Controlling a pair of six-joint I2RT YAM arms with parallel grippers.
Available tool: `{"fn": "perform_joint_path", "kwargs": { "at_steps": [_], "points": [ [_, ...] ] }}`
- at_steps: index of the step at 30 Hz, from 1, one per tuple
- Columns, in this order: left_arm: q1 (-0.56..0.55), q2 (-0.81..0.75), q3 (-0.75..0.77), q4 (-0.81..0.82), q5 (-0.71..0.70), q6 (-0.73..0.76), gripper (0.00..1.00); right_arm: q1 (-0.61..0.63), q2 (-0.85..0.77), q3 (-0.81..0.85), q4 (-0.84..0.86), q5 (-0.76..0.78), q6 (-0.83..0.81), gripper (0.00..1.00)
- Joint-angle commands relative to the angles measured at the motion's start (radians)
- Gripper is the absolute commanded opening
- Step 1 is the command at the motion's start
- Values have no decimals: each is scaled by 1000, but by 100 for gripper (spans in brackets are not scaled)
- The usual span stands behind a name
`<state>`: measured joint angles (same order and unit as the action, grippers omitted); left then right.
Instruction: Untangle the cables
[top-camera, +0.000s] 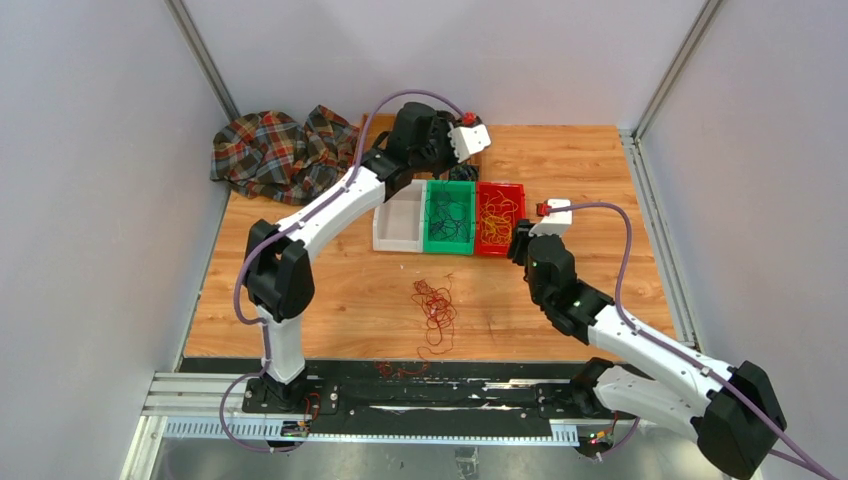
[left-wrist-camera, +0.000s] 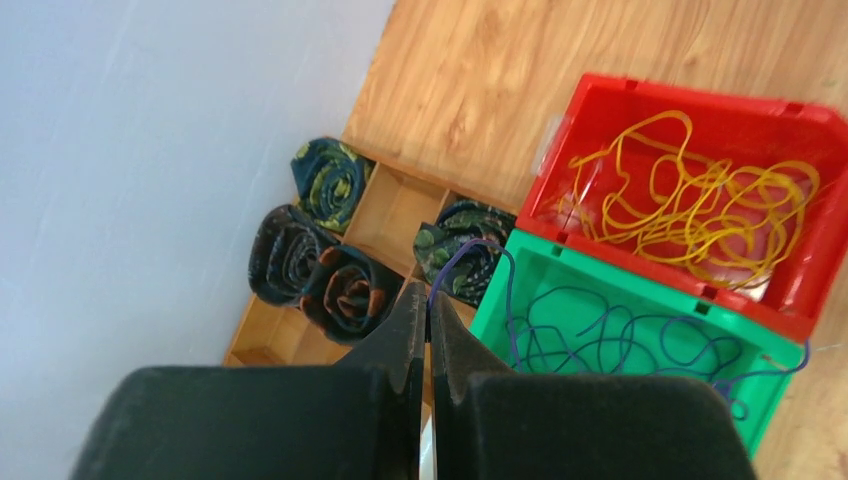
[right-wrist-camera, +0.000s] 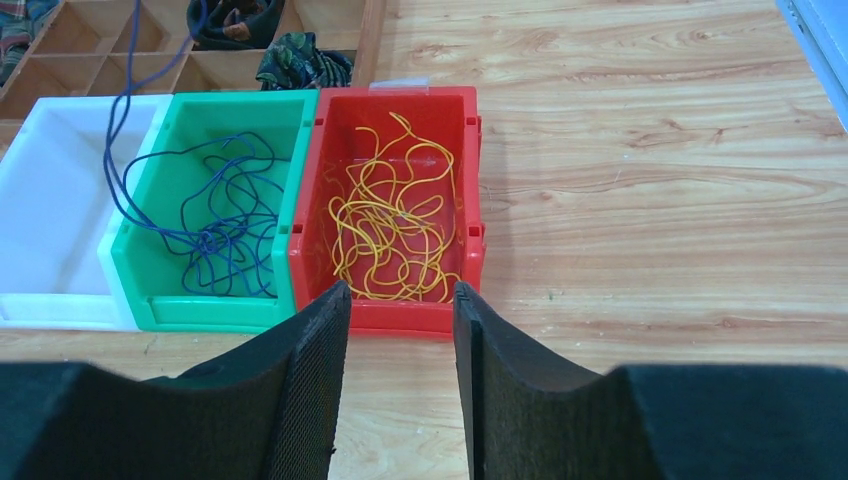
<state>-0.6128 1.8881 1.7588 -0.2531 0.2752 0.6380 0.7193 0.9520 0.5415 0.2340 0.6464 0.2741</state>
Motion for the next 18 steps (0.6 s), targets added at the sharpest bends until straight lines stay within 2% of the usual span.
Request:
{"fn": "perform_joint_path", "kwargs": {
  "at_steps": [1,18],
  "points": [
    [-4,54,-40,76,-56,87,0,-21,-28,-2,-30,0,19,42],
    [-21,208,-109,14,-39,89,0,-52,-2,22,-63,-34,21,41]
  ]
}}
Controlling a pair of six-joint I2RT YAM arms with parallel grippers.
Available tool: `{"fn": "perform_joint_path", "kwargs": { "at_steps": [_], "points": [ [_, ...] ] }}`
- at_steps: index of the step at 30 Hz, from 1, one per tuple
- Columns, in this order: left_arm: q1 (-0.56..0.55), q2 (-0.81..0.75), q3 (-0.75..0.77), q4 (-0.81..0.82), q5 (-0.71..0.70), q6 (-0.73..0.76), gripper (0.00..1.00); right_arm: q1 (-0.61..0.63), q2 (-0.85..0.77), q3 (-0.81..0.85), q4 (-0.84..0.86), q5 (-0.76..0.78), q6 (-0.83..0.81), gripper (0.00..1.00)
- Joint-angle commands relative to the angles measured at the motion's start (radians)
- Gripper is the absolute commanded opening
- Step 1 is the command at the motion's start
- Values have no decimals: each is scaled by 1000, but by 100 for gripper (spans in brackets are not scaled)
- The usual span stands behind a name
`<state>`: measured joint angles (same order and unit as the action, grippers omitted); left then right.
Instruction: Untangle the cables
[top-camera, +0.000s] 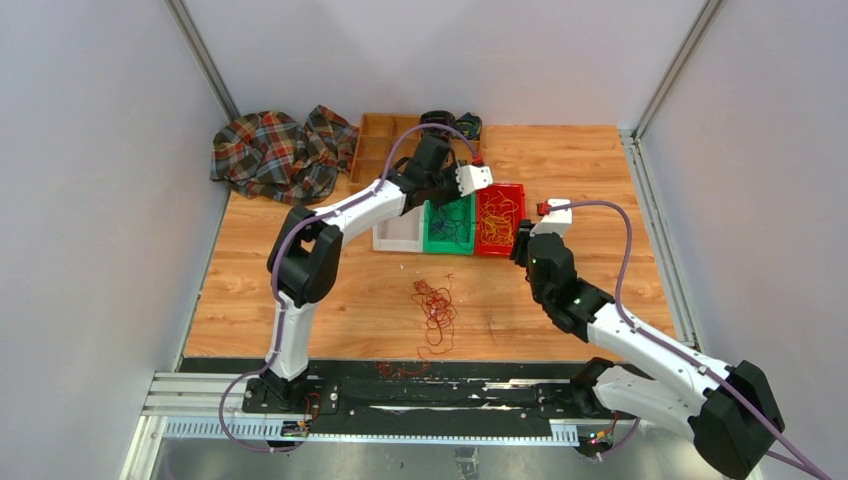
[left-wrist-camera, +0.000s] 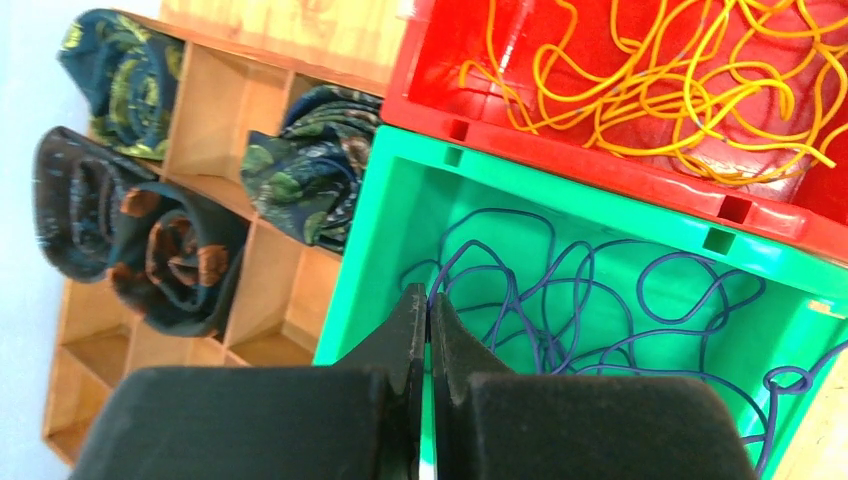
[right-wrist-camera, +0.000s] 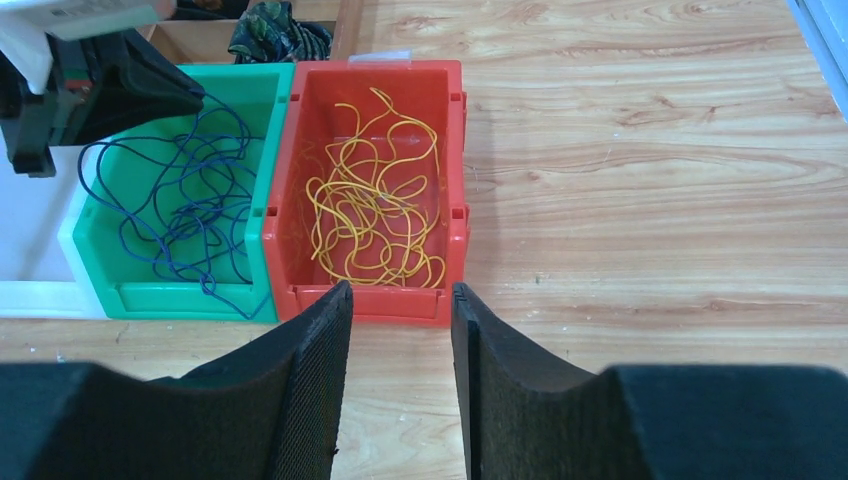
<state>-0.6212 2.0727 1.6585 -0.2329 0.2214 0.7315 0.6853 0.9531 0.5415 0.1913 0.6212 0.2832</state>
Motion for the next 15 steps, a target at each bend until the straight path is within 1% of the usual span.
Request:
{"fn": "perform_joint_path", "kwargs": {
  "at_steps": [1,2,3,6,8,12,14,15],
  "points": [
    [-12,33,2,-22,15,-3,1,-18,0,24,-23,-14,12,41],
    [-12,44,24,-55,17,1,2,-18,2,27,-27,-19,12,40],
    [-12,60,66,-99,18,7,6,-19,1,31,-34,-22,15,40],
    [-12,101,179,-235,5,15,23,-20,-1,41,-46,-35,15,40],
    [-9,109,239,-296,3,8,36,-20,-7,46,-52,-44,15,41],
    [1,72,320,-399,53,-8,58,-20,-22,55,-74,-63,19,42],
    [4,54,360,-471,75,8,66,-20,-29,55,-84,-81,24,44],
    [5,48,380,-508,79,15,74,-20,-33,56,-91,-89,28,46]
  ]
}}
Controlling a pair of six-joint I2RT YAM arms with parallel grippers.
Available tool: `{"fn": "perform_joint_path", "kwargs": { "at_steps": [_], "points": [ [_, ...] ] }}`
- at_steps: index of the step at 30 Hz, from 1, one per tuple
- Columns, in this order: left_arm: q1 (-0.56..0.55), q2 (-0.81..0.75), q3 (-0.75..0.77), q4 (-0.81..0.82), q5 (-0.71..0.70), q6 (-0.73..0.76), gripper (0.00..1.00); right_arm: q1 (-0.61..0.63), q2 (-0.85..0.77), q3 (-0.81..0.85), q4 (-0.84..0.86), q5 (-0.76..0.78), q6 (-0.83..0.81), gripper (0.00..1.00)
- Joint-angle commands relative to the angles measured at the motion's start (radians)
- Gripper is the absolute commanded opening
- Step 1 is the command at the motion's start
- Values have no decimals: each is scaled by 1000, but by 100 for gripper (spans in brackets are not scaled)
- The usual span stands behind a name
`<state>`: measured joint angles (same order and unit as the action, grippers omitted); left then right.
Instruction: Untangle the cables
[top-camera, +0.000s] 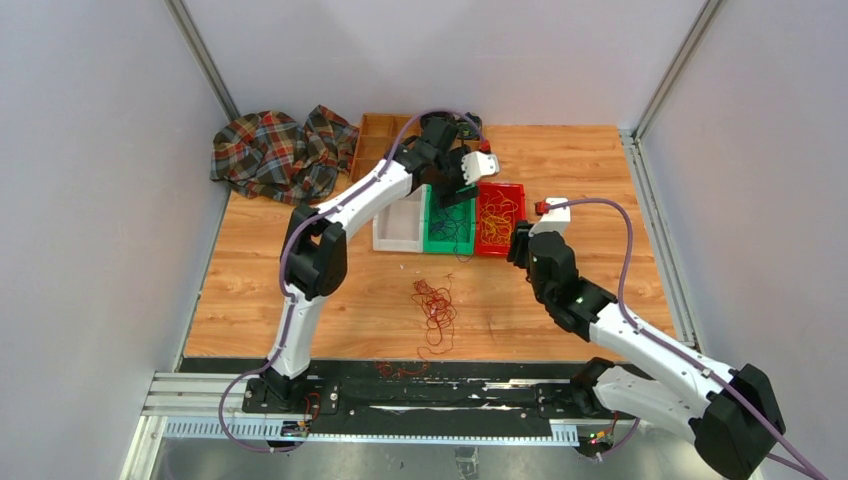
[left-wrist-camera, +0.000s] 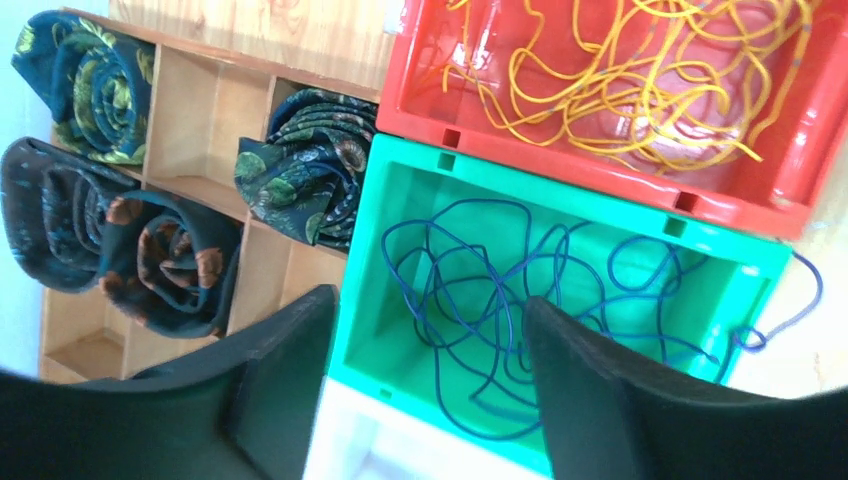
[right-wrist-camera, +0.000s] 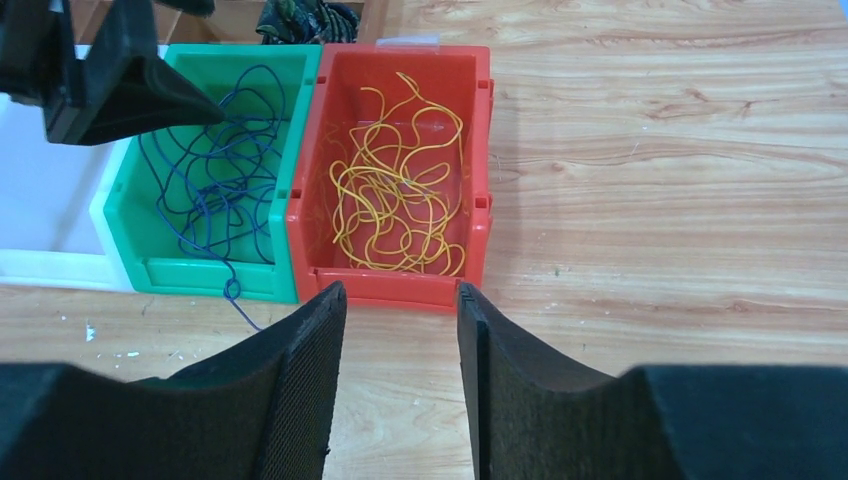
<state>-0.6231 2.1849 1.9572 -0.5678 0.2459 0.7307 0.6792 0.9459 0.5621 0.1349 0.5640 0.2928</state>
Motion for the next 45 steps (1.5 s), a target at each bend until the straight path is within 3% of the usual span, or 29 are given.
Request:
{"fn": "perform_joint_path", "kwargs": {
  "at_steps": [1,3,7,15,23,26,34,37,39,45],
  "points": [
    [8,-72,99,-211,57,19,80,-14,-30,34,-38,-42,21,47],
    [9,-94,122,-269,56,26,91,-14,-38,31,-42,-71,23,50],
    [17,-175,97,-314,60,21,100,-12,-33,39,-66,-189,25,56],
    [47,-347,-30,-398,23,-48,98,112,3,58,-145,-346,47,58],
    [56,-622,-424,-459,128,-25,98,273,55,0,-120,-631,67,57],
    [56,-681,-505,-459,121,-34,98,291,87,-1,-122,-689,70,54],
    [56,-719,-508,-458,129,-103,98,330,249,20,-187,-726,65,40],
    [56,-729,-500,-458,127,-109,98,335,285,38,-212,-707,50,23],
    [56,-735,-504,-459,128,-110,98,334,267,68,-235,-678,29,3],
    [56,-768,-526,-459,171,-104,100,315,191,213,-272,-623,-57,1]
  ]
}}
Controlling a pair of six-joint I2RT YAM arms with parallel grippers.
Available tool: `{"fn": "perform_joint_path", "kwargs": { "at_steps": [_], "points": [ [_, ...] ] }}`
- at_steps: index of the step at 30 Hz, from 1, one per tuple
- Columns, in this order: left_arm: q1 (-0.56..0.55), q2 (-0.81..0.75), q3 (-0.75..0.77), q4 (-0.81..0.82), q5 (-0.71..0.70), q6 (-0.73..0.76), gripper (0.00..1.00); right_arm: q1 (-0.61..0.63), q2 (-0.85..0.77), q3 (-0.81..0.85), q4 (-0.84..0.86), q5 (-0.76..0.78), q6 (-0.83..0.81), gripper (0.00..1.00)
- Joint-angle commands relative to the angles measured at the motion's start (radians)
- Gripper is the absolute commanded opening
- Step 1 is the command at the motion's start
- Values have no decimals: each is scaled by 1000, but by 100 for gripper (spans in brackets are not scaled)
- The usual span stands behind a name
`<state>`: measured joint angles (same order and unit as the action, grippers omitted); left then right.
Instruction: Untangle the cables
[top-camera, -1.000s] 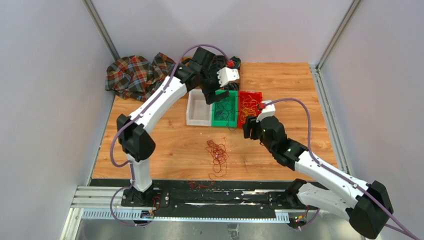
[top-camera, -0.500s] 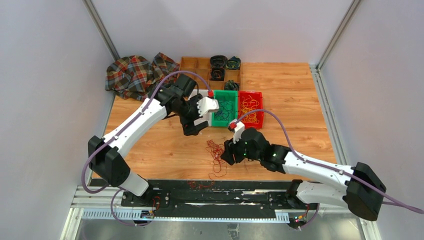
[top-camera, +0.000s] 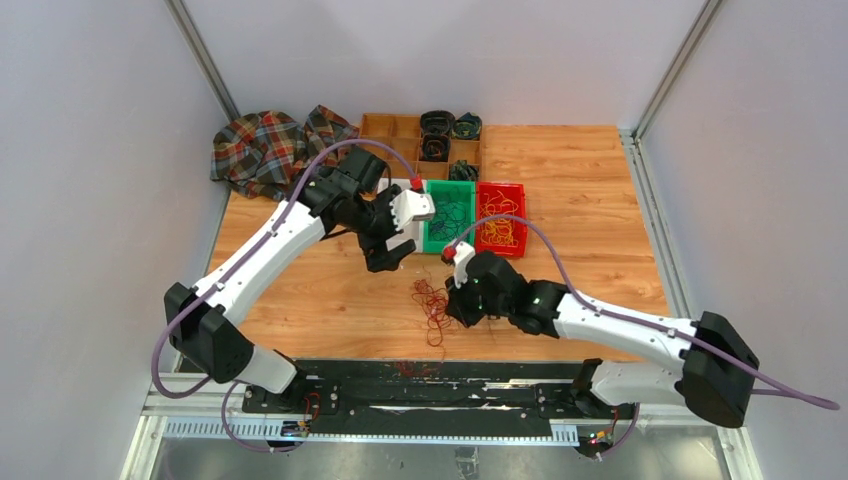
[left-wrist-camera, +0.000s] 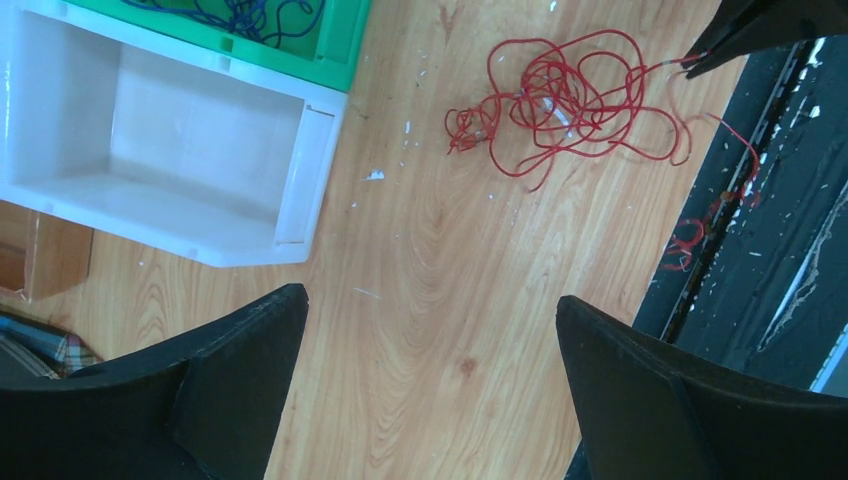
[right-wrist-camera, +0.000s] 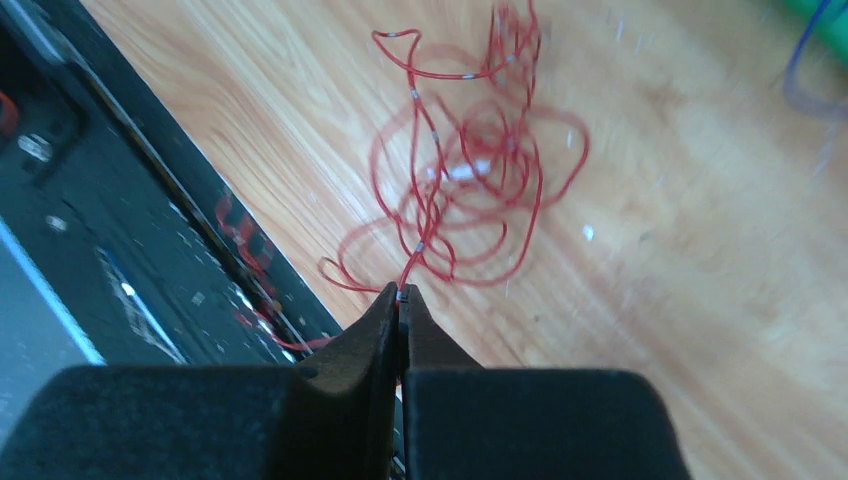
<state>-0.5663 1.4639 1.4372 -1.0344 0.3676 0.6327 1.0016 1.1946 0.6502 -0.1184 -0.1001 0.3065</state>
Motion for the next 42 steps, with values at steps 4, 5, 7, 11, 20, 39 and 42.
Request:
{"fn": "perform_joint_path", "kwargs": {
  "at_steps": [4,5,7,11,20,39,42],
  "points": [
    [-2,-109,-9,7,92,46,100,-19,-65,224,-17,16,-122,1],
    [-1,-129,-11,7,111,61,100,-22,-60,244,-14,-4,-136,1],
    [-1,-163,-9,4,157,90,100,-24,-42,282,-12,-40,-164,1],
    [-1,-173,20,-42,201,108,99,-24,-5,336,-10,-71,-209,1],
    [-1,-188,71,-46,190,157,99,-35,62,377,41,-139,-207,1],
    [360,-195,115,233,105,-391,98,-188,168,541,207,32,-118,1],
    [457,-211,83,317,77,-506,98,-194,236,620,214,95,-168,1]
  ]
}}
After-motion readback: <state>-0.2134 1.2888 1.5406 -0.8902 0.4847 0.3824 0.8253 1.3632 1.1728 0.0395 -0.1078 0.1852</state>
